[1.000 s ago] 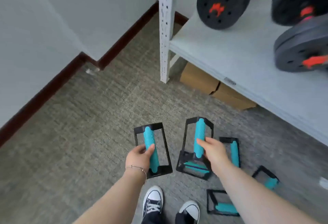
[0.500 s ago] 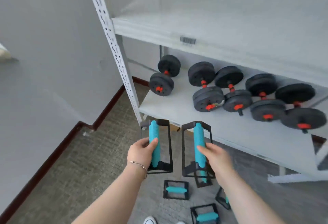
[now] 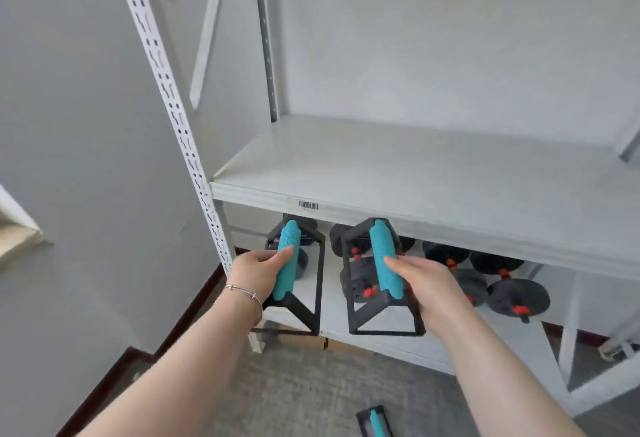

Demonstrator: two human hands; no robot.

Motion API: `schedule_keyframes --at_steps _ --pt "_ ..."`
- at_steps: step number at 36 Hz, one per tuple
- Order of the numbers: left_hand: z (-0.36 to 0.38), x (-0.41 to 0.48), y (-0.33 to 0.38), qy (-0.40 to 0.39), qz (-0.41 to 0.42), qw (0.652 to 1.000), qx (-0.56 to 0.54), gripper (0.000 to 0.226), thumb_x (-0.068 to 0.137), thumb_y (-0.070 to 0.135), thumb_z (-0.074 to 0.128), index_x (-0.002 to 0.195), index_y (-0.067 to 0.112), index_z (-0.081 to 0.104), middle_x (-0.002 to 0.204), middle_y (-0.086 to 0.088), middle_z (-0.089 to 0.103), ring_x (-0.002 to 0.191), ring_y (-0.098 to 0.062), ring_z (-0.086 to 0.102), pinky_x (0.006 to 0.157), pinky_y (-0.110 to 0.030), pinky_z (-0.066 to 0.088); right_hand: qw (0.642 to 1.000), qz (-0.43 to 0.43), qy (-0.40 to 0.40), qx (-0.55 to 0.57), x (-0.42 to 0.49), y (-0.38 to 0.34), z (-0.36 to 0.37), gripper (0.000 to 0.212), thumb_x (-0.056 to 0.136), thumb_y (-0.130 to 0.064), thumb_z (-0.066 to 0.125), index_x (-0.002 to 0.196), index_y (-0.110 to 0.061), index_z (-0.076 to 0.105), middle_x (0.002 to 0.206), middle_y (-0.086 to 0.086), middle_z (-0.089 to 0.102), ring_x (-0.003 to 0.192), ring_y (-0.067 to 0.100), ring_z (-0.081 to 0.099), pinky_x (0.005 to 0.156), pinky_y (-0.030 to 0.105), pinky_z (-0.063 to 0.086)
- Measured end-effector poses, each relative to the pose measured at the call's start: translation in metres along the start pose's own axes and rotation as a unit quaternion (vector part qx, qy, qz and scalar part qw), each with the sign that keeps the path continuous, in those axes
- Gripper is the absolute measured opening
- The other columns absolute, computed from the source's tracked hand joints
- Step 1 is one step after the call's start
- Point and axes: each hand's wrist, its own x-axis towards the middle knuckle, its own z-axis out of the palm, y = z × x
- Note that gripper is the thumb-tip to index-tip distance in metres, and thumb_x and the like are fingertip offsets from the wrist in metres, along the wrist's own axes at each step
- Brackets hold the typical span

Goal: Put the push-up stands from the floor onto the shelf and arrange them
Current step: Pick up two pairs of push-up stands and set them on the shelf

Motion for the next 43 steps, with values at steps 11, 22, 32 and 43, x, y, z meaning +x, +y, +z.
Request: schedule_keyframes --at_steps 11,22,32,43 --pt "-0.017 0.111 0.109 -0.003 0.073 0.997 -0.015 0.024 0.083 0.041 0.071 0.088 0.017 0.073 0.074 -0.005 0.066 0.057 -0.016 0.059 0.046 -0.022 0.048 0.996 -0.067 0.054 0.021 0.079 -0.112 0.044 0.013 0.078 -0.023 0.080 0.084 -0.012 0.075 0.089 0.013 0.076 0.086 0.033 0.072 0.089 0.049 0.054" --pt "-0.019 0.289 0.159 -0.033 0.067 0.997 0.019 0.037 0.079 0.045 0.072 0.081 0.008 0.073 0.075 -0.008 0.063 0.064 -0.026 0.056 0.061 -0.031 0.049 0.993 -0.047 0.111 0.001 0.228 -0.165 0.134 0.021 0.079 -0.022 0.076 0.091 -0.005 0.071 0.088 0.014 0.073 0.071 0.028 0.068 0.081 0.045 0.057" --pt "-0.005 0.400 0.170 -0.066 0.040 0.995 0.062 0.029 0.083 0.044 0.068 0.071 0.017 0.064 0.085 -0.010 0.066 0.078 -0.031 0.062 0.074 -0.034 0.051 0.985 0.000 0.165 -0.043 0.310 -0.171 0.180 0.022 0.084 -0.020 0.068 0.098 -0.003 0.068 0.082 0.013 0.069 0.053 0.021 0.064 0.049 0.024 0.046" --pt "0.013 0.443 0.153 -0.099 0.026 0.990 0.098 0.032 0.085 0.042 0.067 0.084 0.011 0.066 0.081 -0.010 0.061 0.074 -0.028 0.056 0.066 -0.029 0.042 0.985 0.023 0.171 -0.029 0.335 -0.154 0.187 0.019 0.086 -0.021 0.071 0.092 -0.004 0.072 0.082 0.012 0.069 0.058 0.021 0.064 0.057 0.026 0.048"
